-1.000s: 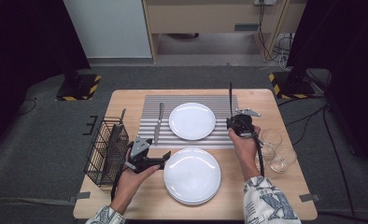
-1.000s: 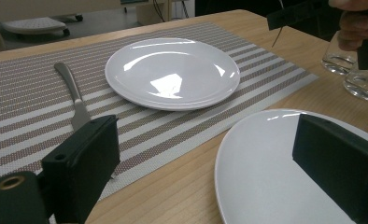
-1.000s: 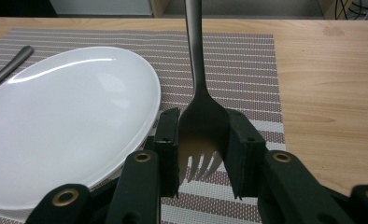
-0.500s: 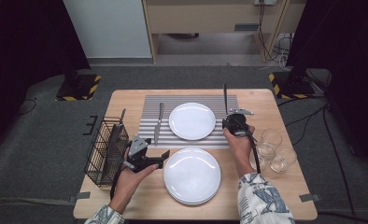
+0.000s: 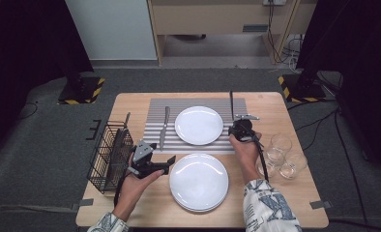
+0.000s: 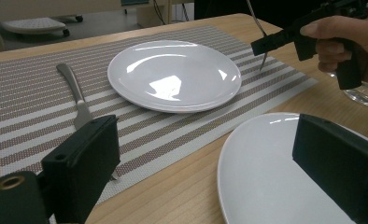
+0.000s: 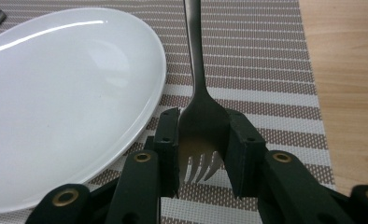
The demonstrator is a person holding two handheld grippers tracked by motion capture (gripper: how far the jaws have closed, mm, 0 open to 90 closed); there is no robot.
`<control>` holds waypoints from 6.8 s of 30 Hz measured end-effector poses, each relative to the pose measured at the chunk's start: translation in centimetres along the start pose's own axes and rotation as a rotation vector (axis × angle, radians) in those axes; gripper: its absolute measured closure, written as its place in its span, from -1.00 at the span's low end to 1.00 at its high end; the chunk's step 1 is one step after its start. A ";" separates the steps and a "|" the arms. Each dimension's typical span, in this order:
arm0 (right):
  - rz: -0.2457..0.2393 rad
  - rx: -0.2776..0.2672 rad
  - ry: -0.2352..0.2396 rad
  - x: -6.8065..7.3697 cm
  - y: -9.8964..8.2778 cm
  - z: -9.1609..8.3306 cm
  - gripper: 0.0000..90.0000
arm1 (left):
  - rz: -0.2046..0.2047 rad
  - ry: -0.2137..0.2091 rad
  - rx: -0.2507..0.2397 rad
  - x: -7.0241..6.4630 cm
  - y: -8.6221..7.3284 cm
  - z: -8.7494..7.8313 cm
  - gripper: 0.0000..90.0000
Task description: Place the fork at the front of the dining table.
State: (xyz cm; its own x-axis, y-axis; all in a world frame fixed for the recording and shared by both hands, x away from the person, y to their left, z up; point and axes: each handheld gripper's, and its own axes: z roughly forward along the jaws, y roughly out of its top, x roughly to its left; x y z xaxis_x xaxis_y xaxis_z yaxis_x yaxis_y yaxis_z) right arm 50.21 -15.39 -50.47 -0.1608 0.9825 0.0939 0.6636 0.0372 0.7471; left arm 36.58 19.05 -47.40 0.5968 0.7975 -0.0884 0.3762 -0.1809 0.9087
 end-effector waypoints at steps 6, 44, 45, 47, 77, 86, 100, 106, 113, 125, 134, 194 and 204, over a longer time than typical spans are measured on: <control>0.009 0.030 0.006 -0.1 -0.3 0.4 0.52 | 0.001 -0.001 0.000 0.0 0.0 0.0 -0.85; 0.061 0.055 0.030 -0.6 -0.3 0.6 0.52 | 0.009 -0.005 0.006 -0.2 0.0 0.2 -0.85; 0.064 0.054 0.029 -0.6 -0.3 0.7 0.52 | 0.009 -0.006 0.006 -0.3 0.0 0.2 -0.85; 0.074 0.054 0.032 -0.7 -0.2 0.9 0.53 | 0.009 -0.007 0.007 -0.3 0.0 0.2 -0.85; 0.101 0.076 -0.004 -1.4 -0.8 2.1 0.71 | 0.012 -0.010 -0.002 -0.4 0.0 0.3 -0.84; 0.123 0.073 -0.019 -1.9 -0.7 2.0 0.68 | 0.015 -0.012 -0.003 -0.5 0.0 0.3 -0.83; 0.104 0.062 -0.043 -2.1 -0.4 1.7 0.73 | 0.017 -0.015 -0.005 -0.6 0.1 0.3 -0.83; 0.057 0.065 -0.071 -1.8 -0.5 1.7 0.76 | 0.017 -0.014 -0.006 -0.6 0.1 0.3 -0.83; 0.043 0.068 -0.074 -1.8 -0.5 1.7 0.79 | 0.017 -0.014 -0.010 -0.7 0.1 0.3 -0.82; 0.078 0.074 -0.043 -1.3 -0.6 1.5 0.91 | 0.020 -0.016 -0.008 -0.8 0.1 0.3 -0.82; 0.084 0.078 -0.034 -1.2 -0.7 1.4 0.88 | 0.022 -0.015 -0.010 -0.8 0.2 0.3 -0.82; -0.041 0.026 -0.064 -1.2 -2.6 0.5 -0.27 | 0.044 -0.014 -0.014 -1.4 0.4 0.3 -0.81; -0.032 0.032 -0.029 -0.6 -3.4 0.1 -0.12 | 0.047 -0.014 -0.013 -1.4 0.4 0.3 -0.81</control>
State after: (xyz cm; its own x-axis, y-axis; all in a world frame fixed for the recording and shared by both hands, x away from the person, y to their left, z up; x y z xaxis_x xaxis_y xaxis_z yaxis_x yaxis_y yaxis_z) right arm 48.15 -16.05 -53.14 -0.1610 0.9857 0.0507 0.6818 0.0739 0.7278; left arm 36.10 17.65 -47.05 0.6236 0.7801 -0.0506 0.3381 -0.2107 0.9172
